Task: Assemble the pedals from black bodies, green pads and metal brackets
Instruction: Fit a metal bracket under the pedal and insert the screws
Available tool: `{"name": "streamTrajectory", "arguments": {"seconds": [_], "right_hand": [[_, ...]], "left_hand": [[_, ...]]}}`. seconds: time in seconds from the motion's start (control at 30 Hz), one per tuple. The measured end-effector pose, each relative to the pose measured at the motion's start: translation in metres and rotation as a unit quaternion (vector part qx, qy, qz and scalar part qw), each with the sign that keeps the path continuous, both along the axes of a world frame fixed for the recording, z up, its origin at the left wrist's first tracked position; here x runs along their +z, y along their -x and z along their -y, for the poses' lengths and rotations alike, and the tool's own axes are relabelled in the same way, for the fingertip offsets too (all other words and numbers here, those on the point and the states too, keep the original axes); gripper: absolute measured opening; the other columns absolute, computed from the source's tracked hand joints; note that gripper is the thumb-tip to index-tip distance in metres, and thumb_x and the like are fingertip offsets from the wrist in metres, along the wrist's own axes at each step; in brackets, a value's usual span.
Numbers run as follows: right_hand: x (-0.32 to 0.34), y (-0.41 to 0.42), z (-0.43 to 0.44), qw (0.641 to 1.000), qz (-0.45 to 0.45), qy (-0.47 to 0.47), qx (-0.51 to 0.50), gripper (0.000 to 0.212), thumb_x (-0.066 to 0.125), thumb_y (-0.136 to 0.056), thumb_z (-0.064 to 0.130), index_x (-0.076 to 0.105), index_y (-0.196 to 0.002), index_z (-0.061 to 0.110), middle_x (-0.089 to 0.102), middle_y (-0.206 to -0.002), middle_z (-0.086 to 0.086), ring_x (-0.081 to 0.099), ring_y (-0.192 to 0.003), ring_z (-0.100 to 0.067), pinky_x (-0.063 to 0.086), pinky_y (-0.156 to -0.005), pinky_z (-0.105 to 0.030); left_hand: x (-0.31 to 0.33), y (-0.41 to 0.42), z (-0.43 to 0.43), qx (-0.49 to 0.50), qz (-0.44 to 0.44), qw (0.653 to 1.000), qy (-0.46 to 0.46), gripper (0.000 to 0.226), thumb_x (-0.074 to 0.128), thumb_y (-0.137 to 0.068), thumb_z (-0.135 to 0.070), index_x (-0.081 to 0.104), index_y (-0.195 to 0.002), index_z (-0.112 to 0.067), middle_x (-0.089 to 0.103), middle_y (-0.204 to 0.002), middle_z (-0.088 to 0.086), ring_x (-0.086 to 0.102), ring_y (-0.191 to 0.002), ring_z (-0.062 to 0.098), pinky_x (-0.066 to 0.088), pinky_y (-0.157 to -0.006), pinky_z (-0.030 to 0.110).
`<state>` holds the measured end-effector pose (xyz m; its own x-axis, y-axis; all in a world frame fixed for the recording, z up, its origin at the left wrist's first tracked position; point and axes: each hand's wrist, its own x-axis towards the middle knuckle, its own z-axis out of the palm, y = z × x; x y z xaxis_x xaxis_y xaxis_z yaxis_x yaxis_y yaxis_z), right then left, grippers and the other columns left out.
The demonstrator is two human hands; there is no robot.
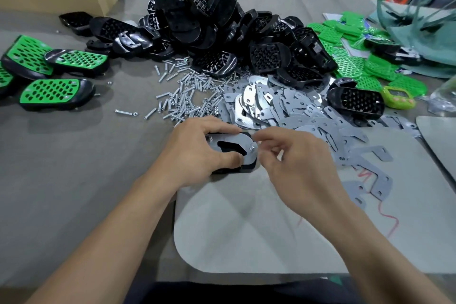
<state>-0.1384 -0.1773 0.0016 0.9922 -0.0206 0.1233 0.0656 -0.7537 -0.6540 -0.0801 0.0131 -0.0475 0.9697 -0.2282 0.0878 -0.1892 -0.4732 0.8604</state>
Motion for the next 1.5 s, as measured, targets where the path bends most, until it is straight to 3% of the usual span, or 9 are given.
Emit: {"name": "streamTrajectory", "arguments": {"seconds": [0.1, 0.2, 0.27, 0.47, 0.57, 0.73, 0.83, 1.03, 1.5], "right_hand": [[0.006, -0.009, -0.005, 0.989, 0.008, 0.138, 0.054, 0.008, 0.063, -0.090, 0.018, 0.067, -0.092, 0.023, 0.065, -0.077, 0.007, 0.054, -0.074, -0.013, 0.046, -0.067, -0.032], [0.017, -0.016, -0.013, 0.949, 0.032, 0.282, 0.135, 0.018, 0.054, -0.084, 0.005, 0.044, -0.083, 0.019, 0.045, -0.071, 0.006, 0.040, -0.073, -0.021, 0.026, -0.056, -0.026], [0.023, -0.017, -0.022, 0.919, 0.034, 0.354, 0.173, 0.027, 0.051, -0.076, 0.003, 0.033, -0.085, 0.020, 0.047, -0.077, 0.004, 0.035, -0.075, -0.020, 0.021, -0.064, -0.028], [0.020, -0.013, -0.036, 0.865, 0.028, 0.469, 0.176, 0.031, 0.031, -0.079, 0.005, 0.042, -0.106, 0.015, 0.065, -0.099, -0.006, 0.056, -0.094, -0.028, 0.021, -0.077, -0.039], [0.018, -0.014, -0.038, 0.862, 0.031, 0.473, 0.180, 0.009, 0.039, -0.088, 0.009, 0.035, -0.090, 0.018, 0.060, -0.089, -0.003, 0.051, -0.083, -0.026, 0.022, -0.075, -0.038], [0.032, -0.026, -0.027, 0.877, -0.038, 0.451, 0.162, 0.030, 0.056, -0.078, 0.004, 0.032, -0.072, 0.021, 0.039, -0.065, 0.004, 0.034, -0.054, -0.015, 0.022, -0.052, -0.030], [0.031, -0.026, -0.021, 0.874, -0.050, 0.449, 0.178, 0.026, 0.055, -0.080, 0.003, 0.037, -0.086, 0.021, 0.040, -0.068, 0.005, 0.034, -0.054, -0.014, 0.020, -0.046, -0.031], [0.029, -0.037, -0.021, 0.858, -0.037, 0.461, 0.224, 0.029, 0.051, -0.079, 0.004, 0.031, -0.068, 0.022, 0.042, -0.075, 0.000, 0.035, -0.059, -0.021, 0.024, -0.050, -0.032], [0.026, -0.035, -0.024, 0.853, -0.049, 0.469, 0.225, 0.016, 0.052, -0.083, 0.006, 0.045, -0.084, 0.020, 0.058, -0.091, -0.002, 0.047, -0.068, -0.026, 0.027, -0.053, -0.033]], "left_hand": [[-0.001, 0.000, 0.000, -0.002, 0.008, 1.000, 0.003, 0.055, 0.079, -0.047, -0.061, 0.077, -0.100, -0.047, 0.068, -0.104, -0.031, 0.066, -0.096, -0.006, 0.047, -0.078, 0.014], [-0.004, -0.002, 0.000, -0.004, 0.010, 1.000, 0.005, 0.054, 0.080, -0.049, -0.058, 0.078, -0.102, -0.046, 0.070, -0.103, -0.026, 0.067, -0.095, -0.001, 0.050, -0.080, 0.023], [-0.006, -0.003, -0.001, -0.007, 0.009, 1.000, 0.006, 0.055, 0.083, -0.050, -0.058, 0.078, -0.103, -0.045, 0.071, -0.102, -0.024, 0.067, -0.093, 0.002, 0.053, -0.080, 0.027], [-0.002, -0.004, 0.001, -0.013, 0.028, 1.000, 0.005, 0.046, 0.080, -0.045, -0.065, 0.068, -0.088, -0.069, 0.070, -0.097, -0.027, 0.065, -0.087, 0.000, 0.048, -0.074, 0.021], [-0.001, -0.003, 0.001, -0.010, 0.017, 1.000, 0.004, 0.046, 0.081, -0.046, -0.061, 0.071, -0.091, -0.061, 0.070, -0.101, -0.027, 0.068, -0.093, -0.001, 0.054, -0.082, 0.029], [0.000, -0.002, 0.000, -0.008, 0.010, 1.000, -0.018, 0.058, 0.079, -0.050, -0.057, 0.079, -0.106, -0.042, 0.070, -0.103, -0.026, 0.067, -0.095, 0.000, 0.053, -0.083, 0.031], [0.002, -0.002, -0.001, -0.007, 0.006, 1.000, -0.020, 0.059, 0.077, -0.049, -0.058, 0.079, -0.106, -0.042, 0.070, -0.103, -0.026, 0.067, -0.096, 0.001, 0.055, -0.085, 0.033], [0.004, -0.001, -0.001, -0.010, 0.014, 0.999, -0.032, 0.061, 0.076, -0.050, -0.060, 0.078, -0.107, -0.041, 0.069, -0.101, -0.023, 0.066, -0.093, 0.003, 0.053, -0.081, 0.033], [0.002, 0.000, 0.001, -0.011, 0.016, 1.000, -0.015, 0.061, 0.079, -0.049, -0.058, 0.079, -0.107, -0.040, 0.069, -0.098, -0.023, 0.066, -0.089, 0.003, 0.054, -0.079, 0.033]]}}
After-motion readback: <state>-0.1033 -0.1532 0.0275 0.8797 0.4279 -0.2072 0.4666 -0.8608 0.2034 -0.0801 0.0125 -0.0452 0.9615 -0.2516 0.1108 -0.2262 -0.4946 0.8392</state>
